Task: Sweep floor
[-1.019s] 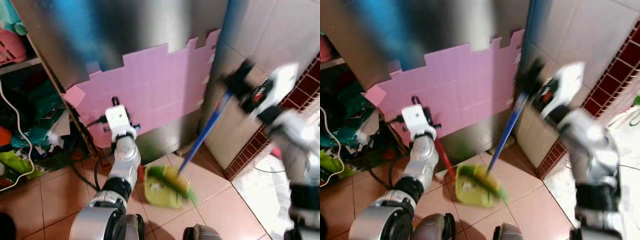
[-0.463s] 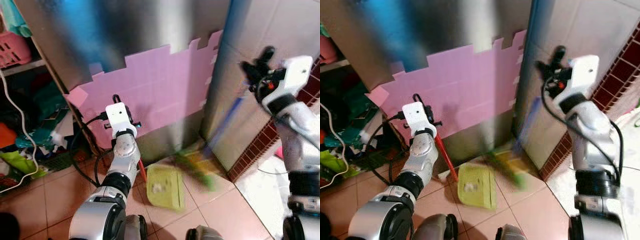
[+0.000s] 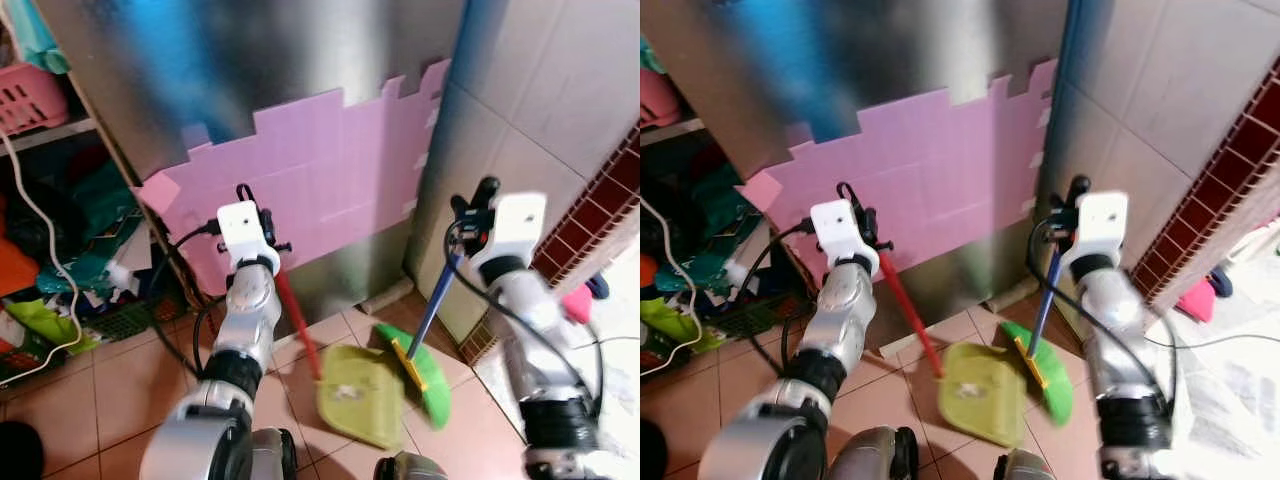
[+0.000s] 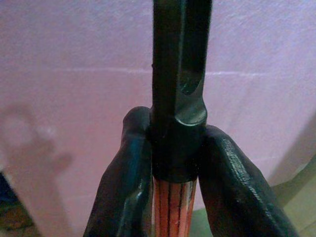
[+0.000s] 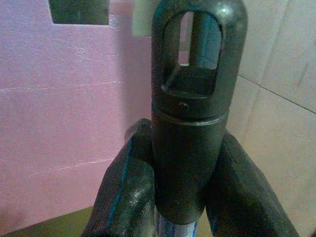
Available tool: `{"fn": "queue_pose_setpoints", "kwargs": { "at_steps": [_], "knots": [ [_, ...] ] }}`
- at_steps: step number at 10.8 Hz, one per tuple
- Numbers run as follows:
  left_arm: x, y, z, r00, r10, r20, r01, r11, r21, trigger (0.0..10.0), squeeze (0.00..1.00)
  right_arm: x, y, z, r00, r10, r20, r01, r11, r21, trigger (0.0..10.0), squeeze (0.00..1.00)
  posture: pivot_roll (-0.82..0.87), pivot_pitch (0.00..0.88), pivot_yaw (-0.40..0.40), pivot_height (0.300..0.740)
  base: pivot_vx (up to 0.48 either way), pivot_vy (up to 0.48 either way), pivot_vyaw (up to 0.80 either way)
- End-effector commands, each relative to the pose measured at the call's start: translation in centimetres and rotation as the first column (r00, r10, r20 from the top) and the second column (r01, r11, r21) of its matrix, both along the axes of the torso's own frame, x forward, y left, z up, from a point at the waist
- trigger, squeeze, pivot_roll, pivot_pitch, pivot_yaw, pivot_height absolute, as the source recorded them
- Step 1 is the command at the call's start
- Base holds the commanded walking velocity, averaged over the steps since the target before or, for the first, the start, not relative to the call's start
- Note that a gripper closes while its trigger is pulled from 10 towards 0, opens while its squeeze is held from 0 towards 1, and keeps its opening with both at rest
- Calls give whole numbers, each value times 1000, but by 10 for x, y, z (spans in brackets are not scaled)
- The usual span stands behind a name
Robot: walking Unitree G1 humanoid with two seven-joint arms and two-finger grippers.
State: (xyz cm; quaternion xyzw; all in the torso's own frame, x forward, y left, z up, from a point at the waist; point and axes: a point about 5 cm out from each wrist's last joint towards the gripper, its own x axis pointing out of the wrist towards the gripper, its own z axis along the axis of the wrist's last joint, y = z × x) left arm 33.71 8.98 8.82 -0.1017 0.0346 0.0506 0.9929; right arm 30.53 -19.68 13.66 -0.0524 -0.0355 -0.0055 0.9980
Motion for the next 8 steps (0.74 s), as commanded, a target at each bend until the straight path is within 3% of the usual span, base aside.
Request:
{"fn": "queue_pose_setpoints", "kwargs": {
  "at_steps": [1, 5, 8],
  "knots": [
    [2, 2, 9, 999, -5, 37, 5, 1000, 12, 10000, 0, -2, -1, 4, 999, -28, 31, 29, 999, -15, 10000, 0, -120, 0, 92, 740, 0, 0, 0],
    [-1, 8, 8, 1000, -5, 13, 5, 1000, 28, 10000, 0, -1, 7, -5, 998, -55, 13, 55, 998, 41, 10000, 0, -105, 0, 100, 740, 0, 0, 0],
    [-1, 5, 11, 1000, -17, 7, 17, 999, 30, 10000, 0, -2, 8, -6, 998, -54, 13, 54, 997, 53, 10000, 0, -106, 0, 111, 740, -274, 0, 0]
  ]
}}
